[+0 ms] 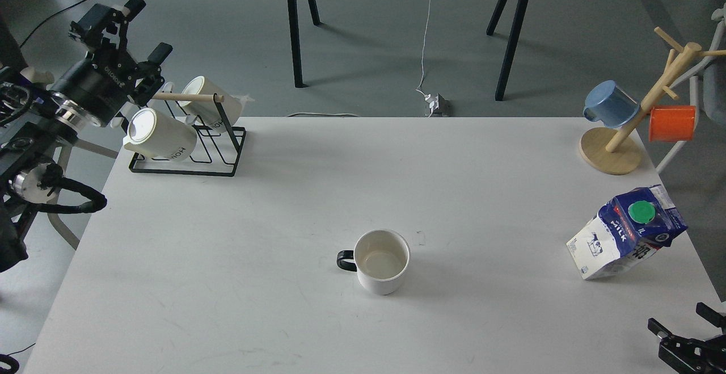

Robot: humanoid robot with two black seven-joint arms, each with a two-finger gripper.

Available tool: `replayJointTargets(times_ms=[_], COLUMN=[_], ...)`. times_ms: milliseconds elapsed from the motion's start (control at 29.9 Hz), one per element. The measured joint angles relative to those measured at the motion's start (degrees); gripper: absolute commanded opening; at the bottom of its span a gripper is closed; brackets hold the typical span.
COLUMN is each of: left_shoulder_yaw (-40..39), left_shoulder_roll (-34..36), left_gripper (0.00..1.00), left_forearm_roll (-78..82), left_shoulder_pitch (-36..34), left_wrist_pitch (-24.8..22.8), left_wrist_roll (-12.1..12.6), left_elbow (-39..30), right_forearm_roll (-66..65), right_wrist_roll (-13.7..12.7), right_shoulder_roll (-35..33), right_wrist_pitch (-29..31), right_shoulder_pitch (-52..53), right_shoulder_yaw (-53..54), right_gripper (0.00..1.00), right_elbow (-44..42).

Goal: Place cup and milk with both arms
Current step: 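Reach the right gripper to the milk carton and grasp it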

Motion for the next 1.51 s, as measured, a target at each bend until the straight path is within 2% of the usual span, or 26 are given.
replayJointTargets(times_ms=[334,769,1137,1505], left_shoulder_yaw=[0.0,0.1,0.1,0.7], left_shoulder_roll=[-0.6,-0.6,-0.7,-0.7], left_gripper=[0.89,0.89,0.89,0.91], left_forearm_roll=[0.0,0.2,0.2,0.2], left_shoulder_pitch=[2.2,2.6,3.4,3.8], left_wrist_pitch=[0.0,0.0,0.0,0.0], left_wrist_roll=[0.0,0.0,0.0,0.0], left_elbow=[0.0,0.0,0.0,0.0], right_forearm_roll=[-1.9,-7.1,-10.8,-11.5], right_wrist_roll=[0.0,0.0,0.0,0.0], right_shoulder_roll=[0.3,5.7,9.8,10.3], right_wrist_pitch=[0.0,0.0,0.0,0.0], right_shoulder_pitch=[6.8,13.4,15.3,16.5], right_shoulder_yaw=[-0.1,-0.1,-0.1,0.2], right_gripper=[0.96,0.96,0.96,0.96], right_elbow=[-0.1,-0.5,-0.9,-0.9])
